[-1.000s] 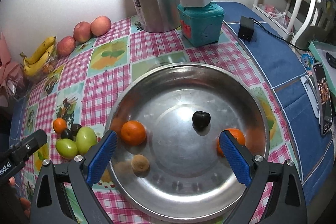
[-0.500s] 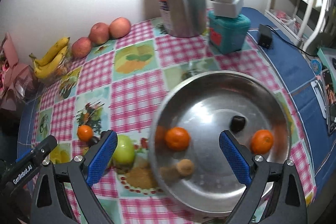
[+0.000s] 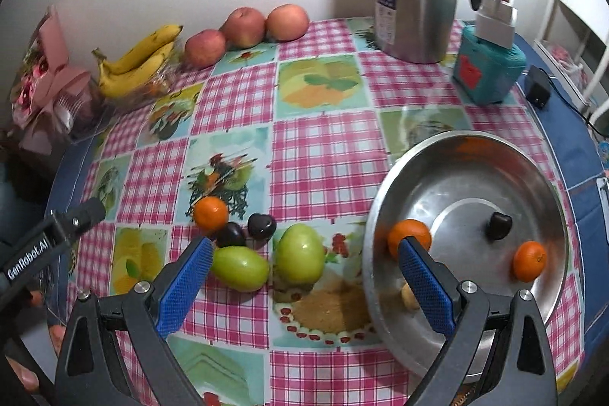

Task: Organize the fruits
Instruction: 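Move the right tool toward a green apple while the left approaches a mandarin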

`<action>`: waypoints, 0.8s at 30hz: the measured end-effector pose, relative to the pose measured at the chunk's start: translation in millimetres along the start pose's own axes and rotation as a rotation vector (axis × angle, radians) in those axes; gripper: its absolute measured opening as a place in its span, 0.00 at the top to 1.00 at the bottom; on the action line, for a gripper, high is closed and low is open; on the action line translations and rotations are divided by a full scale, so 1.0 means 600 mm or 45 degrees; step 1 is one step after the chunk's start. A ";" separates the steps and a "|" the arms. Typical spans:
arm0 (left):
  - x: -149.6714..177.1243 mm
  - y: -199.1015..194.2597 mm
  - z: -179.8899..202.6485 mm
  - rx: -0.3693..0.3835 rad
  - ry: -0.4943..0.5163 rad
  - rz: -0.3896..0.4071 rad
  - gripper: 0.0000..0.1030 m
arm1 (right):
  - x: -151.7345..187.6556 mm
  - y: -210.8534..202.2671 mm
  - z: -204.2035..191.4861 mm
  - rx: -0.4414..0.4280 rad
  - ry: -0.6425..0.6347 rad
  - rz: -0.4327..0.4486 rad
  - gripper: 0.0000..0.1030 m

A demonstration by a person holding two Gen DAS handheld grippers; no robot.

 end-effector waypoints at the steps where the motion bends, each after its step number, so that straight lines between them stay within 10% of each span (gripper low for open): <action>1: 0.004 0.003 0.005 0.010 0.005 -0.011 0.00 | 0.003 0.005 -0.002 -0.002 -0.009 -0.011 0.05; 24: 0.008 0.069 0.081 0.149 0.097 -0.066 0.00 | 0.005 0.062 -0.014 -0.041 -0.076 -0.044 0.06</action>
Point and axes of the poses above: each gripper's, at about its wrist camera, not at the fingertips, and y roughly the way its jaws point, z to its right, x to its underside, the point moved 7 cm from there along y, roughly the way its jaws point, and after that the axes turned 4 degrees about -y, right-handed, at the moved point
